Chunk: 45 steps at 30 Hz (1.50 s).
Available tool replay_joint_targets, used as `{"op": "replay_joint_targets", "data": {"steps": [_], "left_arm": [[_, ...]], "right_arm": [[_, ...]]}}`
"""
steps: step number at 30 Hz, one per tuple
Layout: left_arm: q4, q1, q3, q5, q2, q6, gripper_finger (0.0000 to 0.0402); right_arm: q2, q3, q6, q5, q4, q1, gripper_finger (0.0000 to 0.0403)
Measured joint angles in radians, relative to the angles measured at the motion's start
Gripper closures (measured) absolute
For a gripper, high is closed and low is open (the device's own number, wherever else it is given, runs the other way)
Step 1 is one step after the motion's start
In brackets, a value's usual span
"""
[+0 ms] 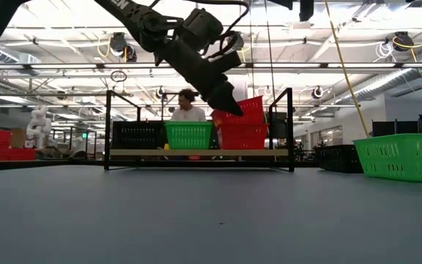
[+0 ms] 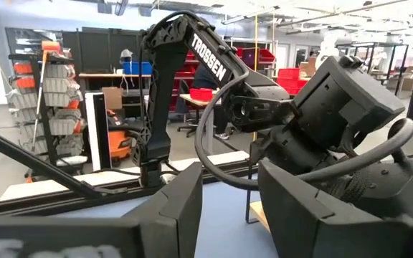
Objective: Stack baskets on shelf by color
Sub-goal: Stack the left red bin on top of the red bin on the shelf, then move the red bin to the middle right of the table
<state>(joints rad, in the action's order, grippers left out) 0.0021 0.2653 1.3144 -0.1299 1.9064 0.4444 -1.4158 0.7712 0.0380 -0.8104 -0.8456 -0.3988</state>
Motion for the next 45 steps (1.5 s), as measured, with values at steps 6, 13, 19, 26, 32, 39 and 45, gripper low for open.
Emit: {"op": "replay_joint_targets", "data": {"steps": [6, 13, 19, 26, 32, 39, 45], "left_arm": [[-0.007, 0.0, 0.0, 0.0, 0.0, 0.072, 0.0368], [-0.007, -0.001, 0.0, 0.001, 0.0, 0.077, 0.0356], [-0.028, -0.002, 0.0, 0.001, -0.009, 0.111, 0.0298], [-0.007, -0.004, 0.0, -0.006, -0.023, 0.127, 0.0234], [-0.042, -0.033, 0.0, -0.021, -0.13, 0.122, 0.0209], [-0.062, -0.063, 0.001, 0.016, -0.217, 0.091, 0.0203], [-0.046, -0.053, -0.003, 0.128, -0.172, 0.05, 0.0219]], "right_arm": [[0.0, 0.0, 0.0, 0.0, 0.0, 0.0, 0.0273], [0.0, 0.0, 0.006, 0.0, 0.006, 0.0, 0.0273], [0.0, 0.0, 0.157, -0.024, 0.02, 0.011, 0.0273], [0.0, 0.0, 0.157, -0.105, 0.013, 0.045, 0.0273], [0.009, 0.0, 0.212, -0.107, -0.126, 0.038, 0.0273], [0.092, 0.0, 0.357, -0.145, -0.097, -0.007, 0.0273], [0.117, 0.0, 0.403, -0.218, -0.1, -0.014, 0.0273]]}}
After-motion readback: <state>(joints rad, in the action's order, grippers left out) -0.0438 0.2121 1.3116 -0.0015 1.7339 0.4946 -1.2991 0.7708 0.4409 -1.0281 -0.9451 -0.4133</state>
